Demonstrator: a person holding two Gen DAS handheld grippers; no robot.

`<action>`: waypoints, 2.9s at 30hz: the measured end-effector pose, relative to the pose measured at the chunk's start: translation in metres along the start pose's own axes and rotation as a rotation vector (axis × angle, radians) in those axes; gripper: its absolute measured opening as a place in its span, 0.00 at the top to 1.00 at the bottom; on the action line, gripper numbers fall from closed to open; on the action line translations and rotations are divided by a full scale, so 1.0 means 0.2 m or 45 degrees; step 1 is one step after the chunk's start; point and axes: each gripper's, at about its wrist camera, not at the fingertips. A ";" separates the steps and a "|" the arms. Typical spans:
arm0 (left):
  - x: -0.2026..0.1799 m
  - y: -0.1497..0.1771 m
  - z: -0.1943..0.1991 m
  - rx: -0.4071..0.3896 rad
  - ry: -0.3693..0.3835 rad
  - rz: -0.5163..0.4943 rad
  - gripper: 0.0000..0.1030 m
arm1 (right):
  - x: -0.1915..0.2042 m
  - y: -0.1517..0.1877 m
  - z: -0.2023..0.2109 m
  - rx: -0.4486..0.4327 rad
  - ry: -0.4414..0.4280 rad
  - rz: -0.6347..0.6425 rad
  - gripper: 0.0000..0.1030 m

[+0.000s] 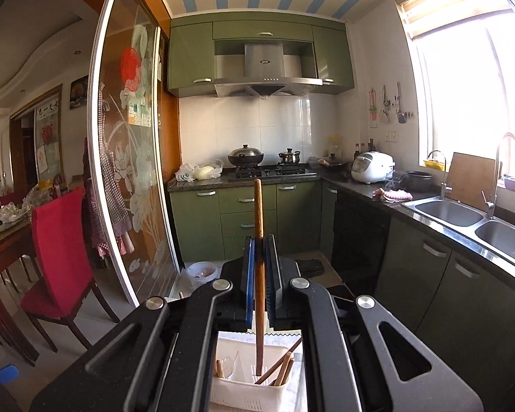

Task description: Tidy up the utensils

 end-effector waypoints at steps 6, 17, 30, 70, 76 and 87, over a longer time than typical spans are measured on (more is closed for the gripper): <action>-0.05 0.01 -0.01 -0.002 -0.029 -0.047 0.07 | 0.01 0.08 -0.09 0.076 -0.011 0.013 0.94; -0.10 0.05 -0.08 0.059 -0.109 -0.123 0.07 | 0.13 0.28 -0.22 0.218 -0.019 0.092 0.94; -0.14 0.06 -0.08 0.065 -0.125 -0.152 0.07 | 0.12 0.25 0.01 0.153 -0.064 0.077 0.65; -0.19 0.25 0.21 0.001 -0.087 -0.155 0.07 | 0.02 1.01 1.17 0.142 0.075 -0.115 0.05; -0.19 0.27 0.18 0.045 -0.039 -0.141 0.07 | 0.04 1.01 1.15 0.152 0.075 -0.101 0.04; -0.17 0.26 0.18 0.036 -0.055 -0.122 0.07 | 0.04 1.01 1.14 0.153 0.075 -0.101 0.05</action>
Point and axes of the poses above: each gripper's, at about its wrist camera, not at the fingertips, and z roughly against the way its jaws point, x to its left, y to its underside, and after that the axes turned 8 degrees about z, right-handed
